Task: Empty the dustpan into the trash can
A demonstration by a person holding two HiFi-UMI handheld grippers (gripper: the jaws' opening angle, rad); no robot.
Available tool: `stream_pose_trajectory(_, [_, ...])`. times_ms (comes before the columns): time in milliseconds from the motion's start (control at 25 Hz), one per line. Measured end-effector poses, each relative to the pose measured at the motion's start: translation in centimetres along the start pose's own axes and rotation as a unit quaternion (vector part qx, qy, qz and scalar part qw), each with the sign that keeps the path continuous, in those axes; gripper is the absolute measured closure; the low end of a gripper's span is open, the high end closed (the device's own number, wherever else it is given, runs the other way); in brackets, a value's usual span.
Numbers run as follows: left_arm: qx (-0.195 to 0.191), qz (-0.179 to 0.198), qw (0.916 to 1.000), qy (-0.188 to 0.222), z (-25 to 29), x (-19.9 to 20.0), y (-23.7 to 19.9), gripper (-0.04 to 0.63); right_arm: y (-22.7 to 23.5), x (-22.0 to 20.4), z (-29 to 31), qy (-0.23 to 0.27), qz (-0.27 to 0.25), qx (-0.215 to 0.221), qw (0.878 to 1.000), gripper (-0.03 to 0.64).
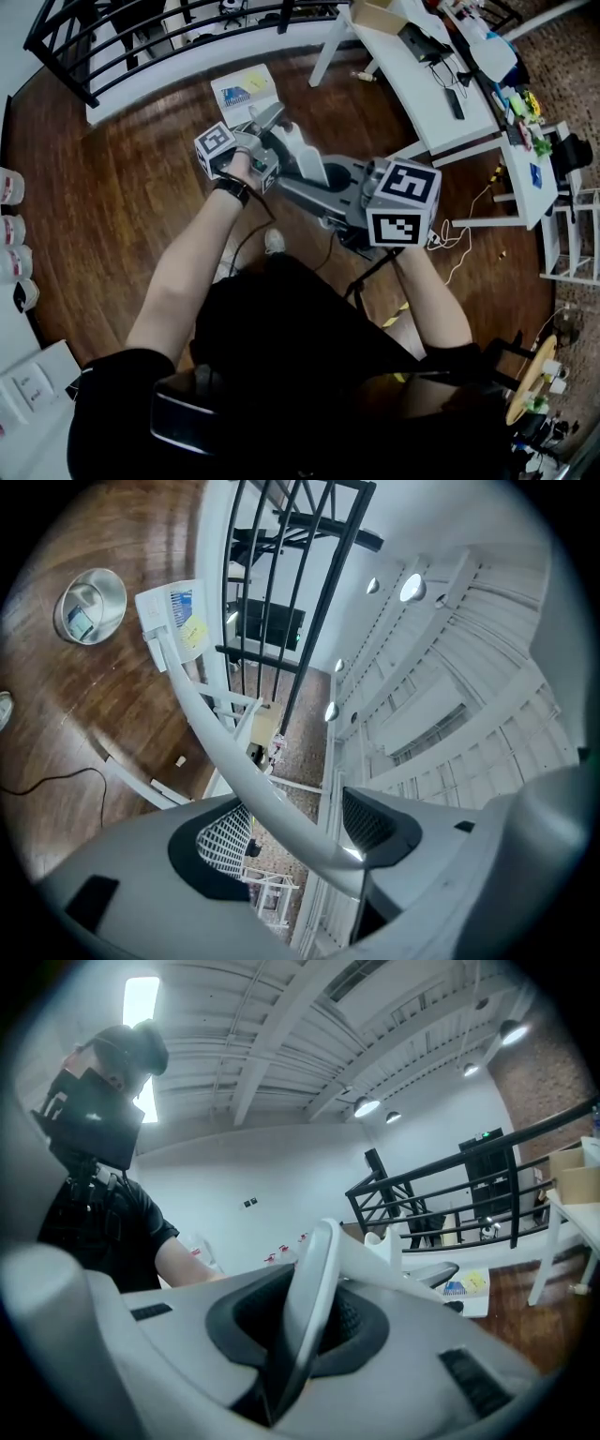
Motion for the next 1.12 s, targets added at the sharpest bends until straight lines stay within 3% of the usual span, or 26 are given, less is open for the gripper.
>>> stream_pose_trajectory(280, [-0.001,-0.038,0.9993,-0.001,0.2,-3.2,-1.1,0.323,-0.7,-1.3,-1.6,-0.071,-0.027,-0.014,0.997,0.568])
stream_pose_trajectory(480, [0.004,-0.082,0.9965,0.016,-0.9,-7.0,-1.8,0.353,-2.2,-2.8,-3.3,-0.147,-0.062,-0.030,0.987,0.568])
stream_pose_trajectory(720, [0.009,-0.115,0.9930,0.027,-1.2,-8.5,-2.9,0.376,-2.4,-3.1,-3.2,-0.205,-0.079,-0.032,0.975,0.568])
stream_pose_trajectory(840, [0.010,-0.128,0.9910,0.037,-1.7,-8.7,-3.3,0.387,-2.8,-3.5,-2.5,-0.247,-0.102,-0.035,0.963,0.568])
stream_pose_trajectory(1120, [0.000,-0.162,0.9845,0.068,-2.8,-7.6,-4.2,0.408,-3.6,-3.7,0.7,-0.359,-0.170,-0.045,0.916,0.568])
Point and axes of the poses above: the fingertips, and each gripper's own axes: z forward along the fingers, y to its right, x out of its top, the point moved 9 cm from there along -z, backward along the fingers, and after that the axes turned 14 degrees about z, right-handed, at the moved point
